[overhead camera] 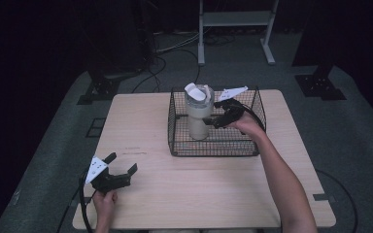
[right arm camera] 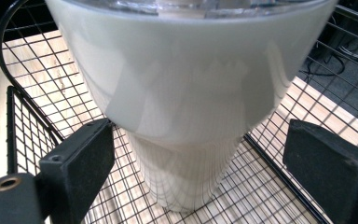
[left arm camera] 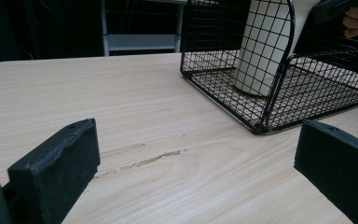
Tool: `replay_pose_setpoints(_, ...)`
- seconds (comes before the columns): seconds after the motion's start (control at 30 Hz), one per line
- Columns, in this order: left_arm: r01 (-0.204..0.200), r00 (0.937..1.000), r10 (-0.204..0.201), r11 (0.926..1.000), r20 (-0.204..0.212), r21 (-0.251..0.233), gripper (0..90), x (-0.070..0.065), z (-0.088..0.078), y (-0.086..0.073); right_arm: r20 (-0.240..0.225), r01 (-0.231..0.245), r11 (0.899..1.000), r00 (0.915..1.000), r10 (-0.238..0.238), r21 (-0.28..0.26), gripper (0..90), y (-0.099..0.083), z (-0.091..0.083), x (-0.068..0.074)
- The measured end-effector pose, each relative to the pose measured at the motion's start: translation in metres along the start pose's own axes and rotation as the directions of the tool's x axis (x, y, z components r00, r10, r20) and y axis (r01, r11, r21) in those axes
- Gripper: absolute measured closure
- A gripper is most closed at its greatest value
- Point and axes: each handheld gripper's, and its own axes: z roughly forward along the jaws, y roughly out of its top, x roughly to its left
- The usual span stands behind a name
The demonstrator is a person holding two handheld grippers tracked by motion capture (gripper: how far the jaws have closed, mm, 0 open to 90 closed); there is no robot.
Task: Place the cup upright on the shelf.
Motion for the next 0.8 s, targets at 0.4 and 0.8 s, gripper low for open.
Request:
replay_pose_setpoints(0.4, -0.005, 1.0000, 0.005, 1.0000, -0.001, 0.001, 0.0, -0.001, 0.000, 0.000, 0.032, 0.005, 1.000, 0.9995, -0.005, 0.002, 8.5, 0.002, -0.020, 0.001)
replay_pose_setpoints(0.8, -0.007, 1.0000, 0.007, 1.0000, 0.002, 0.000, 0.0, -0.001, 0.000, 0.000, 0.058, 0.021, 1.000, 0.9981, -0.021, -0.004, 8.4, 0.006, -0.046, 0.008)
